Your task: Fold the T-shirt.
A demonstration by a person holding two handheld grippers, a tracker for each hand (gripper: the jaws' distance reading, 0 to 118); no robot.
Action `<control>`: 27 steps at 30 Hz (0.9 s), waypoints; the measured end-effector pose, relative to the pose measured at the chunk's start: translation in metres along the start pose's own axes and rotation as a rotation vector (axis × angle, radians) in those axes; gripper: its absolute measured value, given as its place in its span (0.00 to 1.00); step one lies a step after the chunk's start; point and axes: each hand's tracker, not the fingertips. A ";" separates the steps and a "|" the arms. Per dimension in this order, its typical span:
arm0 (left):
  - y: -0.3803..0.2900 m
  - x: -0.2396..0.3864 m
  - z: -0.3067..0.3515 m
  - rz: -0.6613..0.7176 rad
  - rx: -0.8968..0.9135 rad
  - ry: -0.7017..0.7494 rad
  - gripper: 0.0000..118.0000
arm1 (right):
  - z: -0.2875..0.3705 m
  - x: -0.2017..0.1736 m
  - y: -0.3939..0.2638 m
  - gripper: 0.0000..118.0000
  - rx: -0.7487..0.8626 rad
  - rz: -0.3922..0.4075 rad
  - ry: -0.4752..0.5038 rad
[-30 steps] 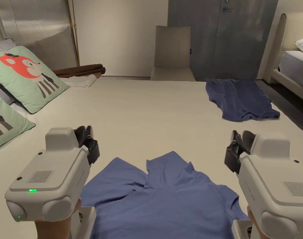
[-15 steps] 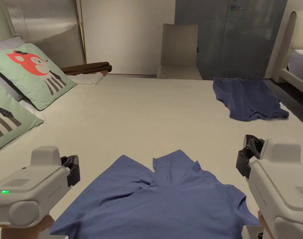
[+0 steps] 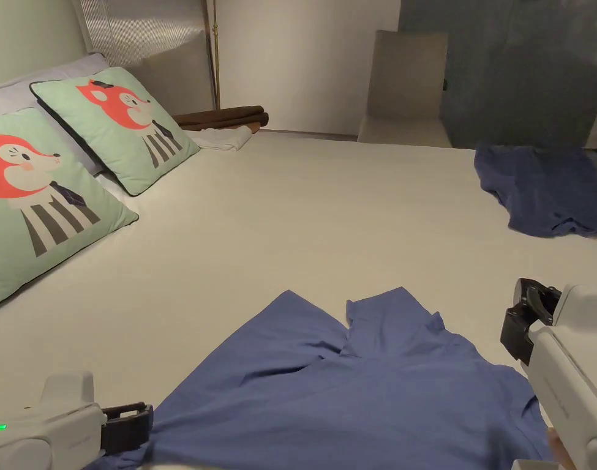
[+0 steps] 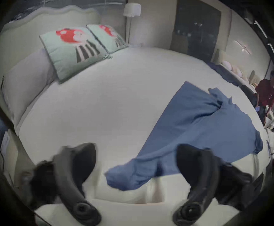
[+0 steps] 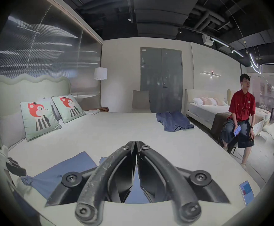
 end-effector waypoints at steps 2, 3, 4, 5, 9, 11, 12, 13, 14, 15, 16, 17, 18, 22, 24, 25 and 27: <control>-0.006 0.000 -0.005 0.003 -0.001 0.003 0.87 | -0.002 -0.002 -0.004 0.00 -0.014 0.002 0.011; -0.010 0.001 -0.009 0.009 -0.014 0.014 0.84 | -0.003 -0.003 -0.006 0.00 -0.020 0.004 0.015; -0.012 0.003 -0.013 0.012 -0.028 0.020 0.75 | -0.004 -0.004 -0.007 0.00 -0.029 0.003 0.019; -0.014 0.000 -0.018 0.014 -0.036 0.019 0.56 | -0.005 -0.005 -0.009 0.00 -0.036 0.003 0.023; -0.026 0.003 -0.034 0.026 -0.078 -0.046 0.15 | -0.005 -0.006 -0.013 0.00 -0.058 0.004 0.028; -0.030 0.008 -0.032 0.038 -0.043 -0.059 0.10 | -0.005 -0.004 -0.015 0.00 -0.065 0.002 0.027; -0.028 0.011 -0.031 0.030 -0.032 -0.069 0.09 | -0.006 -0.002 -0.016 0.00 -0.070 0.002 0.026; -0.027 0.011 -0.033 0.029 -0.033 -0.081 0.09 | -0.007 0.000 -0.017 0.00 -0.076 0.001 0.021; -0.024 0.014 -0.033 0.024 -0.026 -0.076 0.09 | -0.009 0.003 -0.018 0.00 -0.081 0.001 0.018; -0.022 0.015 -0.030 0.016 0.001 -0.081 0.09 | -0.011 0.006 -0.018 0.00 -0.089 0.000 0.017; -0.017 0.016 -0.026 0.021 0.045 -0.101 0.09 | -0.013 0.009 -0.019 0.00 -0.100 -0.003 0.013; -0.012 0.018 -0.022 0.027 0.066 -0.106 0.09 | -0.016 0.012 -0.020 0.00 -0.111 -0.009 0.009; -0.004 0.019 -0.017 0.036 0.095 -0.121 0.09 | -0.021 0.017 -0.022 0.01 -0.129 -0.014 0.002; 0.026 0.036 0.001 0.010 0.167 -0.169 0.09 | -0.060 0.036 -0.029 0.61 -0.267 -0.031 -0.026; 0.037 0.041 0.003 -0.001 0.191 -0.176 0.09 | -0.088 0.046 -0.036 0.94 -0.340 -0.051 -0.011; 0.042 0.047 0.005 -0.010 0.194 -0.179 0.09 | -0.105 0.050 -0.040 0.95 -0.389 -0.055 -0.006; 0.047 0.050 0.003 -0.013 0.203 -0.180 0.09 | -0.141 0.058 -0.051 0.95 -0.503 -0.053 0.010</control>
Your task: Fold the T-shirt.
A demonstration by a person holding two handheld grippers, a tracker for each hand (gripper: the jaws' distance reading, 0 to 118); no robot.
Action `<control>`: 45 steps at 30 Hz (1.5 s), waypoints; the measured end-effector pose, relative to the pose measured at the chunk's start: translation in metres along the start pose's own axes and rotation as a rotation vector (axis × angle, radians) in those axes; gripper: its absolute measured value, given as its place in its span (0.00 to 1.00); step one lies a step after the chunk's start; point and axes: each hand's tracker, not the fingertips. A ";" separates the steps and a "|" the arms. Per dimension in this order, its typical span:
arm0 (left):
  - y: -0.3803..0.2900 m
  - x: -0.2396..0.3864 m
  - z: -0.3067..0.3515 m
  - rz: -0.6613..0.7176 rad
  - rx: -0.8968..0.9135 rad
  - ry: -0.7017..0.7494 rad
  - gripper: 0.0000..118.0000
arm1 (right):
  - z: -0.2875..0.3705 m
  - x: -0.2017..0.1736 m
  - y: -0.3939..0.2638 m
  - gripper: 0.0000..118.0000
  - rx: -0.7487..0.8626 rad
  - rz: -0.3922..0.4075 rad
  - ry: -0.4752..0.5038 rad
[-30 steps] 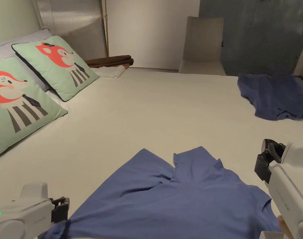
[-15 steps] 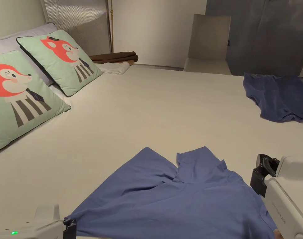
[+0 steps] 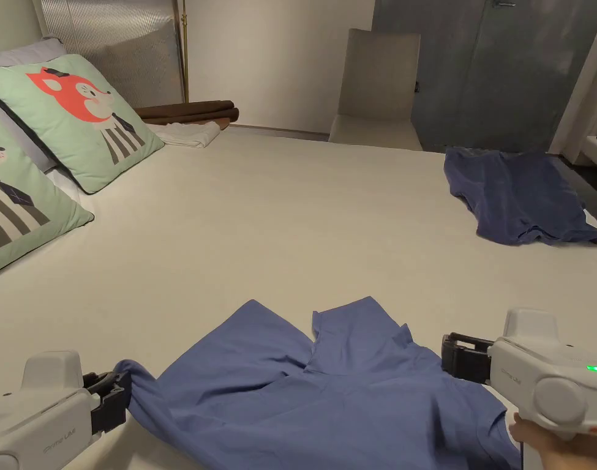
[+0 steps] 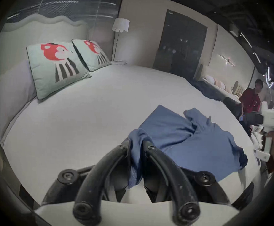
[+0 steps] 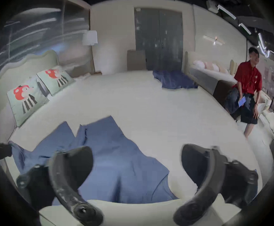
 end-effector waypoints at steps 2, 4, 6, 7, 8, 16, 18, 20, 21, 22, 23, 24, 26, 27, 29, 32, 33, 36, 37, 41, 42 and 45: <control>0.004 0.000 -0.006 0.002 -0.003 -0.004 0.09 | -0.032 0.005 0.005 0.95 -0.066 -0.016 0.021; 0.007 0.001 -0.012 0.004 -0.008 -0.004 0.08 | -0.064 0.006 0.009 0.94 -0.141 -0.023 0.027; 0.010 0.000 -0.020 -0.002 -0.015 -0.002 0.09 | -0.089 0.004 0.010 0.86 -0.180 -0.017 0.034; 0.011 0.000 -0.024 -0.002 -0.017 0.000 0.09 | -0.101 0.000 0.011 0.80 -0.203 -0.001 0.033; 0.012 -0.001 -0.026 -0.002 -0.022 -0.001 0.09 | -0.108 -0.004 0.011 0.73 -0.215 0.019 0.029; 0.008 -0.011 -0.043 0.025 -0.064 0.002 0.09 | -0.151 -0.037 -0.002 0.52 -0.304 0.128 0.050; 0.005 -0.015 -0.044 0.034 -0.072 0.002 0.09 | -0.143 -0.040 -0.002 0.00 -0.258 0.173 0.029; 0.003 -0.016 -0.044 0.038 -0.078 0.004 0.09 | -0.134 -0.042 0.002 0.01 -0.241 0.204 0.014; 0.002 -0.017 -0.043 0.039 -0.080 0.007 0.09 | -0.128 -0.041 0.004 0.01 -0.222 0.233 0.006; 0.001 -0.018 -0.043 0.040 -0.081 0.010 0.09 | -0.122 -0.039 0.005 0.01 -0.219 0.236 0.017; 0.001 -0.019 -0.042 0.041 -0.081 0.012 0.09 | -0.114 -0.036 0.008 0.01 -0.203 0.226 0.025; 0.001 -0.020 -0.040 0.046 -0.077 0.012 0.09 | -0.104 -0.033 0.012 0.01 -0.164 0.203 0.022; 0.003 -0.024 -0.036 0.065 -0.064 0.008 0.09 | -0.083 -0.027 0.023 0.01 -0.108 0.172 0.031; 0.007 -0.026 -0.033 0.077 -0.056 0.001 0.09 | -0.074 -0.025 0.029 0.01 -0.085 0.169 0.039; 0.016 -0.027 -0.028 0.104 -0.035 -0.012 0.09 | -0.048 -0.021 0.043 0.01 -0.011 0.173 0.036; 0.037 -0.024 -0.020 0.107 0.020 -0.036 0.09 | -0.012 -0.014 0.066 0.01 0.080 0.171 0.030; 0.048 -0.021 -0.019 0.095 0.039 -0.041 0.09 | 0.002 -0.009 0.075 0.01 0.123 0.156 0.018; 0.084 -0.012 -0.016 0.045 0.104 -0.059 0.08 | 0.036 0.004 0.103 0.01 0.244 0.131 0.007; 0.100 -0.009 -0.017 0.034 0.124 -0.065 0.08 | 0.047 0.008 0.114 0.01 0.290 0.127 -0.005; 0.170 0.007 -0.026 0.002 0.192 -0.067 0.07 | 0.085 0.024 0.159 0.01 0.473 0.084 -0.049; 0.191 0.011 -0.029 -0.003 0.205 -0.069 0.07 | 0.093 0.028 0.172 0.01 0.513 0.081 -0.064; 0.249 0.022 -0.041 0.034 0.257 -0.096 0.06 | 0.112 0.036 0.208 0.01 0.591 0.044 -0.094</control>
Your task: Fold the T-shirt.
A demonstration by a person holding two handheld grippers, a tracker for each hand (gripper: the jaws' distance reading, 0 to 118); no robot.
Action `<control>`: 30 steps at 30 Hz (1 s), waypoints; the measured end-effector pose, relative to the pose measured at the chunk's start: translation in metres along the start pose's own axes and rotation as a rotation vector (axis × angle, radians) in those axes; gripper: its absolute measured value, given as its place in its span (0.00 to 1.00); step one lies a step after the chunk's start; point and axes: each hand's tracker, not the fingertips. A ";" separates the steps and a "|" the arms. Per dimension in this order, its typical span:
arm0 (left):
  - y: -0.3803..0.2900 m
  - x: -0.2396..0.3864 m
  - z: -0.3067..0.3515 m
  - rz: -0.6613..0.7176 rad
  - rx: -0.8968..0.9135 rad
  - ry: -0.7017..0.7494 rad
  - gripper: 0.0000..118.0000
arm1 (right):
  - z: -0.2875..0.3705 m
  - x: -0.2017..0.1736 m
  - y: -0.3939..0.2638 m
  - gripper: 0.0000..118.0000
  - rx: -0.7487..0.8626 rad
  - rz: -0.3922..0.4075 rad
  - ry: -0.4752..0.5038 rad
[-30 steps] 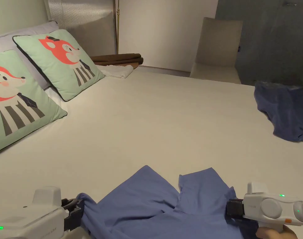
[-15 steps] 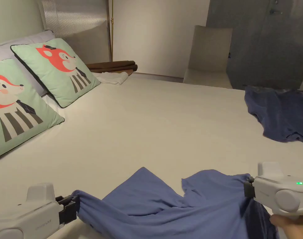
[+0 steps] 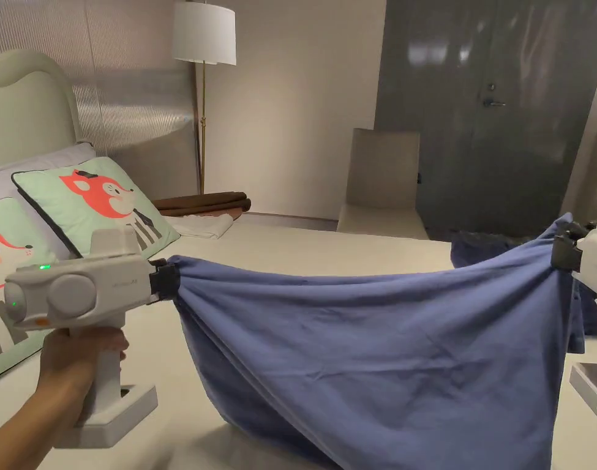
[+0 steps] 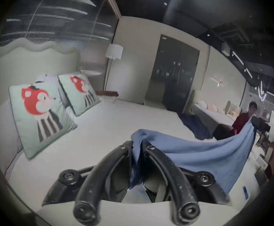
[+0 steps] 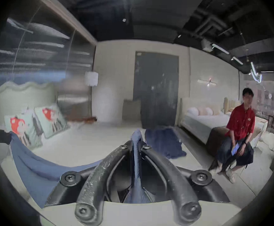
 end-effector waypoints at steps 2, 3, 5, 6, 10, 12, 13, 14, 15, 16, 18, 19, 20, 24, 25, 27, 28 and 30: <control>0.030 0.017 -0.012 0.002 0.039 0.001 0.06 | -0.006 0.007 0.023 0.01 0.048 -0.048 -0.005; 0.047 0.023 -0.019 -0.001 0.061 0.000 0.06 | -0.008 0.009 0.035 0.01 0.073 -0.068 -0.007; 0.075 0.037 -0.027 0.000 0.105 0.001 0.06 | -0.012 0.010 0.055 0.01 0.119 -0.071 -0.021; 0.090 0.044 -0.031 -0.002 0.127 0.001 0.06 | -0.016 0.010 0.064 0.01 0.140 -0.061 -0.019; 0.143 0.066 -0.043 -0.039 0.227 0.027 0.06 | -0.030 0.008 0.093 0.01 0.203 -0.037 -0.045; 0.162 0.073 -0.051 -0.062 0.256 0.045 0.06 | -0.037 0.007 0.099 0.01 0.218 -0.030 -0.045; 0.168 0.074 -0.056 -0.069 0.264 0.051 0.06 | -0.040 0.006 0.100 0.01 0.226 -0.030 -0.045; 0.173 0.075 -0.061 -0.087 0.272 0.066 0.06 | -0.047 0.007 0.099 0.01 0.229 -0.031 -0.046; 0.177 0.076 -0.065 -0.091 0.280 0.085 0.06 | -0.052 0.006 0.098 0.01 0.231 -0.031 -0.046; 0.178 0.077 -0.070 -0.091 0.286 0.091 0.06 | -0.056 0.004 0.096 0.01 0.233 -0.026 -0.041; 0.175 0.074 -0.079 -0.085 0.298 0.100 0.06 | -0.066 -0.001 0.088 0.01 0.233 -0.004 -0.037; 0.169 0.072 -0.085 -0.085 0.296 0.104 0.06 | -0.071 -0.003 0.081 0.01 0.227 0.009 -0.036; 0.163 0.070 -0.090 -0.087 0.286 0.113 0.06 | -0.076 -0.005 0.075 0.01 0.217 0.017 -0.034; 0.122 0.052 -0.116 -0.103 0.215 0.139 0.06 | -0.098 -0.012 0.036 0.01 0.147 0.011 -0.029; 0.110 0.045 -0.125 -0.097 0.189 0.142 0.06 | -0.103 -0.014 0.024 0.01 0.119 0.005 -0.022; 0.084 0.035 -0.137 -0.095 0.140 0.152 0.06 | -0.111 -0.016 0.000 0.01 0.068 0.000 -0.010; 0.069 0.029 -0.143 -0.102 0.116 0.155 0.06 | -0.115 -0.019 -0.015 0.01 0.042 -0.001 -0.011; 0.040 0.021 -0.151 -0.108 0.078 0.168 0.06 | -0.118 -0.022 -0.041 0.01 -0.008 -0.004 -0.002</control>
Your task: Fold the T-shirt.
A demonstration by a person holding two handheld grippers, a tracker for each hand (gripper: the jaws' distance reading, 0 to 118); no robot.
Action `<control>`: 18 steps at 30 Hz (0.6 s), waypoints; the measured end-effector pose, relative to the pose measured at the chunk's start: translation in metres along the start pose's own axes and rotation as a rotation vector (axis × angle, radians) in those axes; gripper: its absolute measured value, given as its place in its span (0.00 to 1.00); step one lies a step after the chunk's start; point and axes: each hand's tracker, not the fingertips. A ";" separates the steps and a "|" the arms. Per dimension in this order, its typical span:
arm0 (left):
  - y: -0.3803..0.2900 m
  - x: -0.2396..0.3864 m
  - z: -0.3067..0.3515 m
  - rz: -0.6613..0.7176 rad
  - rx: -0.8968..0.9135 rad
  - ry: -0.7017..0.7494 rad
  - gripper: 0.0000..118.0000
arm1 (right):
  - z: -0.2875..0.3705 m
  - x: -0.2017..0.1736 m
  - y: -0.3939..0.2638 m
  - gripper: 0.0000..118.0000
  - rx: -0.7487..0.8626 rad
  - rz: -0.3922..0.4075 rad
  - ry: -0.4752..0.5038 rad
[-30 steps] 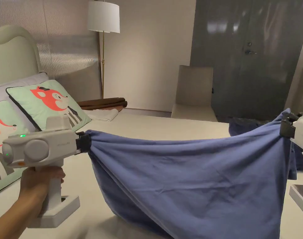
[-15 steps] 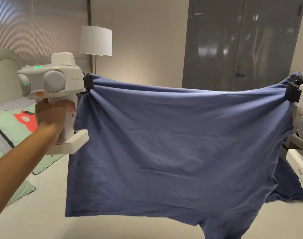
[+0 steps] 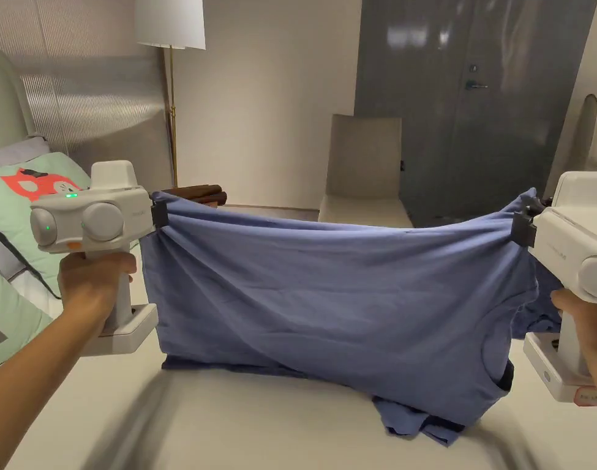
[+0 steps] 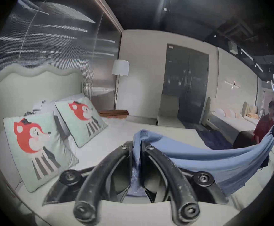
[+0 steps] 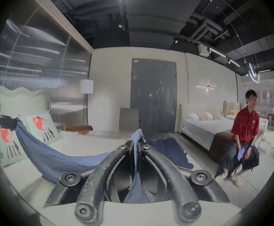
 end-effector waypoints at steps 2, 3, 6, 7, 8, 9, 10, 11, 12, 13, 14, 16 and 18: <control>-0.032 -0.006 -0.004 -0.007 -0.047 0.007 0.06 | -0.003 -0.004 -0.028 0.01 -0.055 -0.002 0.006; -0.046 -0.007 -0.005 -0.014 -0.078 0.009 0.06 | -0.004 -0.006 -0.042 0.01 -0.088 -0.003 0.009; -0.091 -0.018 0.000 0.000 -0.130 0.015 0.06 | 0.002 -0.009 -0.081 0.01 -0.159 -0.017 0.024; -0.104 -0.023 0.002 0.011 -0.153 0.014 0.06 | 0.005 -0.010 -0.095 0.01 -0.173 -0.022 0.028; -0.116 -0.028 0.006 0.013 -0.178 0.014 0.06 | 0.003 -0.009 -0.109 0.01 -0.203 -0.022 0.034; -0.129 -0.033 0.011 0.024 -0.190 0.012 0.06 | 0.007 -0.009 -0.123 0.01 -0.222 -0.030 0.037; -0.142 -0.038 0.019 0.028 -0.209 0.008 0.06 | 0.015 -0.008 -0.136 0.01 -0.241 -0.040 0.045; -0.152 -0.042 0.027 0.030 -0.214 0.009 0.06 | 0.022 -0.007 -0.147 0.01 -0.253 -0.052 0.052; -0.165 -0.047 0.037 0.030 -0.226 0.007 0.06 | 0.034 -0.008 -0.158 0.01 -0.275 -0.068 0.063; -0.178 -0.051 0.048 0.028 -0.244 0.010 0.06 | 0.045 -0.008 -0.170 0.01 -0.293 -0.074 0.064; -0.189 -0.056 0.057 0.030 -0.254 0.009 0.06 | 0.054 -0.007 -0.180 0.01 -0.305 -0.085 0.065; -0.211 -0.062 0.083 0.035 -0.289 0.008 0.06 | 0.079 -0.008 -0.199 0.01 -0.333 -0.100 0.072; -0.230 -0.068 0.106 0.031 -0.315 0.011 0.06 | 0.103 -0.005 -0.215 0.01 -0.359 -0.118 0.088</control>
